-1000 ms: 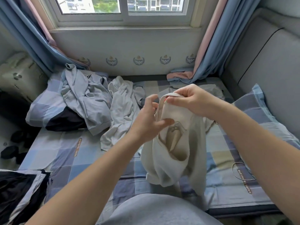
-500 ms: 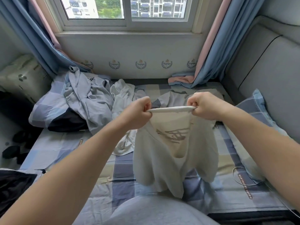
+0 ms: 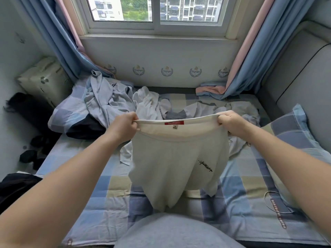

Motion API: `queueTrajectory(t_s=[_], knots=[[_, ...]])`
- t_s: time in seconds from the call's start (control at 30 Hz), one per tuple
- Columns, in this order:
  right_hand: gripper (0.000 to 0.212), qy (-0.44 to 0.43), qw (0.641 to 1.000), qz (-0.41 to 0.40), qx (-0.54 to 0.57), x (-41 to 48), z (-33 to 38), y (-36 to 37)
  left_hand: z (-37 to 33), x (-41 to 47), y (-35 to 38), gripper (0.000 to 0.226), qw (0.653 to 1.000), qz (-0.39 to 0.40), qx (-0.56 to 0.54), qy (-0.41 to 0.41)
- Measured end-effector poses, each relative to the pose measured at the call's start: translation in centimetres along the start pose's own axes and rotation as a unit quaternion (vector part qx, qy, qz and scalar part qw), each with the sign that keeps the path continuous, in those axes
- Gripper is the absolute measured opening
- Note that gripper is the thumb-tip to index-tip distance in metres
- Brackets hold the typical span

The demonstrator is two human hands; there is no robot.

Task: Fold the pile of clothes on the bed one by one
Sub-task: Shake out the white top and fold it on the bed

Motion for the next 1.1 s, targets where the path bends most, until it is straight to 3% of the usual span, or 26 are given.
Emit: queueTrajectory(t_s=[0.17, 0.3, 0.37, 0.43, 0.53, 0.6, 0.67, 0.73, 0.83, 0.93, 1.1], knots=[[0.027, 0.014, 0.997, 0.037, 0.059, -0.9, -0.6, 1.6, 1.2, -0.9, 0.0, 0.020, 0.998, -0.023, -0.061, -0.003], [0.019, 0.009, 0.991, 0.105, 0.086, -2.4, 0.6, 2.8, 1.8, -1.3, -1.7, 0.017, 0.995, -0.058, -0.082, 0.014], [0.031, 0.015, 0.990, 0.139, 0.034, -2.8, 1.4, 3.3, 2.1, -1.2, -3.3, 0.015, 0.991, -0.093, -0.089, 0.034], [0.023, -0.004, 0.988, 0.105, -0.111, -2.6, 2.0, 3.0, 2.6, -0.7, -5.0, 0.017, 0.986, -0.111, -0.104, 0.064], [0.007, -0.039, 0.971, -0.042, -0.234, -1.9, 3.5, 1.1, 2.8, 0.0, -7.7, 0.036, 0.984, -0.083, -0.074, 0.140], [0.021, -0.076, 0.958, -0.109, -0.254, -1.7, 4.9, 0.9, 2.9, 0.2, -9.4, 0.052, 0.978, -0.058, -0.015, 0.200], [0.031, -0.097, 0.956, -0.158, -0.229, -1.8, 6.4, 1.4, 4.1, 1.0, -10.7, 0.052, 0.973, -0.033, 0.037, 0.225], [0.036, -0.095, 0.961, -0.192, -0.176, -1.8, 7.9, 2.3, 6.5, 2.6, -11.8, 0.029, 0.974, -0.038, 0.079, 0.207], [0.035, -0.088, 0.961, -0.240, -0.111, -1.7, 9.9, 3.9, 11.0, 4.7, -13.2, 0.016, 0.985, -0.069, 0.041, 0.155], [0.028, -0.092, 0.953, -0.273, -0.095, -1.5, 11.7, 5.1, 14.3, 5.5, -13.8, 0.024, 0.994, -0.055, -0.009, 0.098], [0.022, -0.107, 0.941, -0.296, -0.126, -2.0, 15.0, 6.3, 16.9, 4.3, -15.0, 0.030, 0.992, -0.076, -0.051, 0.082]])
Point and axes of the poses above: each hand's wrist, its own x-axis towards the middle knuckle, its own y-axis out of the palm, z = x × y, the point moved 6 cm from there along x, towards the middle knuckle, and after that the axes turned 15 degrees about x, right-handed, at the moved point
